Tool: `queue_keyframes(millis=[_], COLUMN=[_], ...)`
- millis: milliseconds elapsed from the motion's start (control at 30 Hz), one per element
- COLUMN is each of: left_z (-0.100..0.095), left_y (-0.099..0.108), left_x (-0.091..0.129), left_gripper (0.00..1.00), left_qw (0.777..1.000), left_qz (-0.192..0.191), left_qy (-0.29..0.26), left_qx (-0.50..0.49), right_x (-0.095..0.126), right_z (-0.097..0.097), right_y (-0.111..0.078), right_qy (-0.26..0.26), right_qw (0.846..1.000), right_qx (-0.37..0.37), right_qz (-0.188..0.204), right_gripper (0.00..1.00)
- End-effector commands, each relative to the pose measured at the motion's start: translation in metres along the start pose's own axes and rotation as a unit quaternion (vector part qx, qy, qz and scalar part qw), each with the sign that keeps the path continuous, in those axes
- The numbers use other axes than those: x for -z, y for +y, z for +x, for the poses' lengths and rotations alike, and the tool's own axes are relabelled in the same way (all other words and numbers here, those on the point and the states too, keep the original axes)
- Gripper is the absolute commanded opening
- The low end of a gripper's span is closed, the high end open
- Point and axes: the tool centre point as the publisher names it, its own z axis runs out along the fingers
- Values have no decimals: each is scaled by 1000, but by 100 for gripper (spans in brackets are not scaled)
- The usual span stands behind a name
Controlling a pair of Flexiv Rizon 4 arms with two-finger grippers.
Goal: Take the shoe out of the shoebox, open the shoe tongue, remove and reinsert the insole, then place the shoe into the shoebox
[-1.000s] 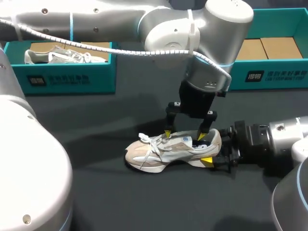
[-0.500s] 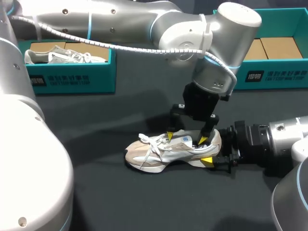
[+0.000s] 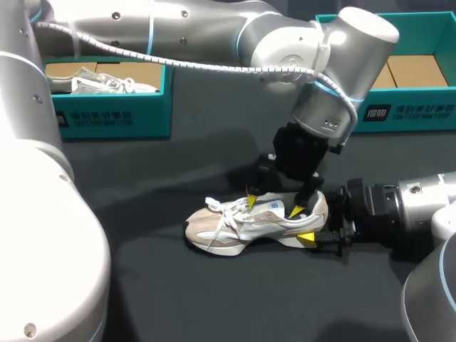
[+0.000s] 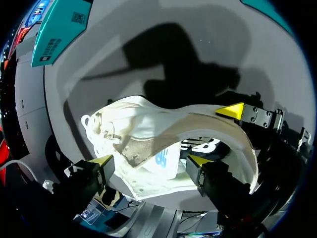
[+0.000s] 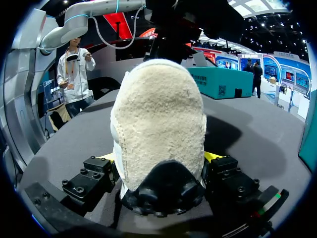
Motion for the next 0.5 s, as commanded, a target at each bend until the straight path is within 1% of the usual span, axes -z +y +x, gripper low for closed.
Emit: queue_keyframes(millis=[33,167,233,267,367,433,467,500], left_z=[0,-3,-4,-4,-4,-2,-1,0], left_y=[-1,-2,-4,-4,-5,-6,-6,-6], left_x=[3,2,1,1,0,-1,-2,-3], left_gripper=[88,76,74,71,58,55,50,47], left_qw=[1000,1000,999,999,999,999,999,999], left_qz=[-10,-17,-18,-20,-27,-33,-35,-35], left_qy=[-15,-27,-28,-30,-34,-38,-40,-41], left_qx=[-3,-1,1,0,-2,-6,-7,-7], right_x=[-1,-1,-1,-1,-1,-1,-1,-1], right_z=[1,1,1,1,1,1,1,1], right_y=[1,1,1,1,1,1,1,1], right_qy=[0,0,0,0,0,0,0,0], right_qw=[1000,1000,1000,1000,1000,1000,1000,1000], right_qx=[0,0,0,0,0,0,0,0], right_qz=[2,2,2,2,2,2,2,2], right_gripper=[0,0,0,0,0,0,0,0])
